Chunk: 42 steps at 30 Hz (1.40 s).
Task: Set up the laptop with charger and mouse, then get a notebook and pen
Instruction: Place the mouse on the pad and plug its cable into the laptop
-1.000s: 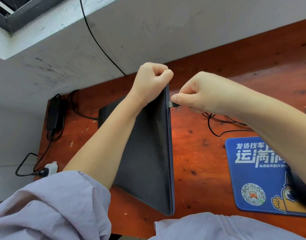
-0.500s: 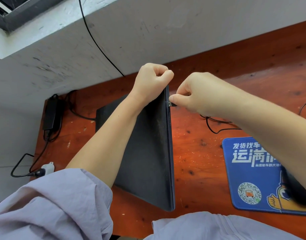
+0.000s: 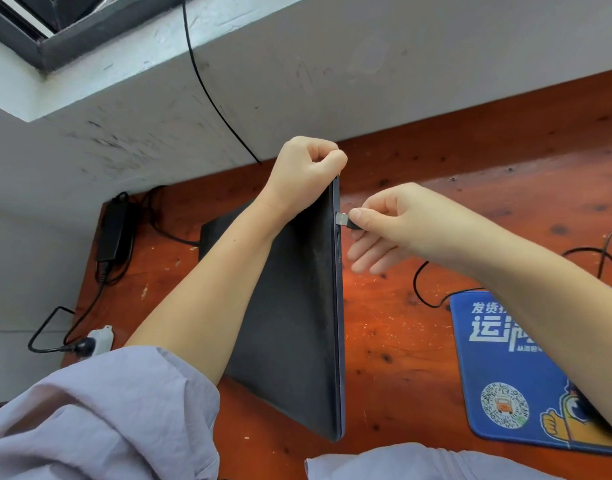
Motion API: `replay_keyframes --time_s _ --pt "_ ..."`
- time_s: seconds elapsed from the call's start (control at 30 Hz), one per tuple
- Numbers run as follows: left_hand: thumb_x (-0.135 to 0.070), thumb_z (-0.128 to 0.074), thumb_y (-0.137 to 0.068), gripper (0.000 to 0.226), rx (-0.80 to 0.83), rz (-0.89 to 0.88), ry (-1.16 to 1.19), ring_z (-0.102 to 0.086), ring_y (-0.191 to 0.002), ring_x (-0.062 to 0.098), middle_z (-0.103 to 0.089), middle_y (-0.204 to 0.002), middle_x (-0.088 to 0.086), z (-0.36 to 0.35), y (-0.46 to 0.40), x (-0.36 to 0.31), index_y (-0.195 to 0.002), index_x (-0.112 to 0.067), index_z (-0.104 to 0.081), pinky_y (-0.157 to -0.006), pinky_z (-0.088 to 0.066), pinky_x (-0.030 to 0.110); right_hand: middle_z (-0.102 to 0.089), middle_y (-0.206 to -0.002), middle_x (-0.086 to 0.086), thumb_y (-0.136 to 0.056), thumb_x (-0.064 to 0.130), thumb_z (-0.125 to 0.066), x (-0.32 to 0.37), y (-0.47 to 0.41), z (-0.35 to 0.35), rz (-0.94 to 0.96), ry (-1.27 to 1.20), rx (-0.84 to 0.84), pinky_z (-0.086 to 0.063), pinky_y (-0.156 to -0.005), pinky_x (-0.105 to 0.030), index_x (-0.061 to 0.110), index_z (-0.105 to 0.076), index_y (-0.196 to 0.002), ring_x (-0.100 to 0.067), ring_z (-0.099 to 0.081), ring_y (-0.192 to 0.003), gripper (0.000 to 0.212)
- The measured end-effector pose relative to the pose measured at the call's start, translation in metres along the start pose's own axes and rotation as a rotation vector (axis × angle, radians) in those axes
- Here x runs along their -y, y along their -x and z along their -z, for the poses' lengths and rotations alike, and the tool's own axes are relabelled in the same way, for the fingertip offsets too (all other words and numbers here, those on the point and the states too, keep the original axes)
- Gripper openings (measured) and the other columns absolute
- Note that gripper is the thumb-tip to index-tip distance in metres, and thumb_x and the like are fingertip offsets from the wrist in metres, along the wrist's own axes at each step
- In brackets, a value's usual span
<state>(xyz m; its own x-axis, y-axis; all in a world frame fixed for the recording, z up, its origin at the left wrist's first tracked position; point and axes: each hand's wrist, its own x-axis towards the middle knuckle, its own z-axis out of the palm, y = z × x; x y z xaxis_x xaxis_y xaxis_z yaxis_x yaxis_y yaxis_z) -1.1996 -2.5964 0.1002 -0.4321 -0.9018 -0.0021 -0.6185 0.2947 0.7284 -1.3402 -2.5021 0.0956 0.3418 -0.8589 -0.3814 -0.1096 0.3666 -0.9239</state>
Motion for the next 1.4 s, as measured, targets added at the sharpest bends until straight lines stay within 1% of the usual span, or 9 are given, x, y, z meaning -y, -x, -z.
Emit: replay_keyframes --time_s 0.1,0.3,0.5,0.63,0.73,0.87,0.97,1.17,1.4 --pt "-0.015 -0.043 -0.072 0.032 0.006 0.001 -0.012 -0.028 -0.057 0.021 -0.034 -0.057 0.014 -0.002 0.000 0.001 -0.055 0.012 -0.043 -0.056 -0.026 0.029 -0.075 -0.070 -0.010 -0.096 0.025 -0.047 0.004 -0.001 0.004 0.000 0.064 0.002 -0.057 -0.049 -0.024 0.001 -0.062 -0.082 -0.019 -0.073 -0.062 0.032" --pt "-0.015 -0.042 -0.070 0.030 -0.018 0.014 -0.020 -0.027 -0.059 0.021 -0.032 -0.058 0.015 0.002 -0.005 0.004 -0.055 0.011 -0.045 -0.056 -0.023 0.029 -0.069 -0.100 -0.017 -0.097 0.032 -0.042 -0.008 0.008 -0.001 -0.106 -0.380 0.357 -0.058 -0.079 -0.047 0.021 -0.065 -0.061 -0.031 -0.069 -0.096 0.044" --pt "-0.021 -0.041 -0.072 0.033 -0.033 0.041 -0.131 -0.035 -0.058 0.025 -0.041 -0.059 0.023 0.005 -0.009 0.005 -0.060 0.007 -0.051 -0.059 -0.034 0.031 -0.067 -0.097 -0.020 -0.097 0.033 -0.042 -0.009 0.003 -0.003 -0.068 -0.434 0.322 -0.055 -0.083 -0.052 0.019 -0.062 -0.059 -0.039 -0.065 -0.100 0.046" --pt "-0.027 -0.041 -0.077 0.032 0.010 0.048 -0.190 -0.059 -0.073 0.035 -0.063 -0.071 0.024 0.008 -0.002 0.009 -0.062 -0.008 -0.061 -0.078 -0.051 0.042 -0.071 -0.090 -0.017 -0.097 0.032 -0.042 -0.007 0.007 -0.005 -0.051 -0.498 0.312 -0.054 -0.084 -0.054 0.018 -0.061 -0.061 -0.038 -0.067 -0.098 0.044" --pt "-0.025 -0.041 -0.077 0.042 -0.012 0.090 -0.097 -0.042 -0.055 0.036 -0.050 -0.059 0.034 0.017 -0.003 0.004 -0.057 0.010 -0.053 -0.060 -0.042 0.034 -0.071 -0.104 -0.020 -0.097 0.034 -0.041 -0.005 0.009 -0.011 -0.031 -0.522 0.341 -0.057 -0.081 -0.048 0.017 -0.060 -0.064 -0.034 -0.068 -0.098 0.041" --pt "-0.016 -0.042 -0.076 0.038 -0.012 0.104 0.004 -0.033 -0.048 0.027 -0.038 -0.048 0.030 0.034 0.003 -0.003 -0.052 0.014 -0.046 -0.049 -0.029 0.026 -0.076 -0.085 -0.004 -0.095 0.037 -0.044 0.005 0.005 -0.014 0.059 -0.282 0.181 -0.057 -0.056 -0.027 0.018 -0.062 -0.074 -0.017 -0.073 -0.076 0.034" --pt "-0.012 -0.042 -0.078 0.036 -0.002 0.100 0.025 -0.035 -0.045 0.017 -0.040 -0.048 0.017 0.044 0.007 -0.007 -0.050 0.010 -0.048 -0.046 -0.030 0.020 -0.052 -0.047 0.010 -0.090 0.046 -0.049 0.020 -0.006 -0.004 0.196 0.083 -0.012 -0.034 -0.042 -0.020 0.034 -0.067 -0.060 -0.008 -0.044 -0.040 0.037" --pt "-0.009 -0.041 -0.079 0.037 -0.006 0.078 0.081 -0.035 -0.044 0.022 -0.042 -0.045 0.017 0.063 0.012 -0.005 -0.043 0.002 -0.044 -0.047 -0.028 0.026 -0.031 -0.049 0.007 -0.087 0.052 -0.048 0.045 -0.019 0.000 0.190 0.200 0.073 -0.020 -0.046 -0.026 0.037 -0.071 -0.075 -0.015 -0.025 -0.047 0.030" --pt "-0.007 -0.042 -0.078 0.035 -0.031 0.090 0.092 -0.033 -0.048 0.024 -0.038 -0.047 0.024 0.063 0.012 -0.004 -0.044 0.000 -0.046 -0.046 -0.027 0.025 -0.027 -0.049 0.003 -0.090 0.046 -0.048 0.061 -0.024 -0.010 0.192 0.264 0.126 -0.018 -0.048 -0.031 0.038 -0.062 -0.044 -0.018 -0.019 -0.049 0.049"
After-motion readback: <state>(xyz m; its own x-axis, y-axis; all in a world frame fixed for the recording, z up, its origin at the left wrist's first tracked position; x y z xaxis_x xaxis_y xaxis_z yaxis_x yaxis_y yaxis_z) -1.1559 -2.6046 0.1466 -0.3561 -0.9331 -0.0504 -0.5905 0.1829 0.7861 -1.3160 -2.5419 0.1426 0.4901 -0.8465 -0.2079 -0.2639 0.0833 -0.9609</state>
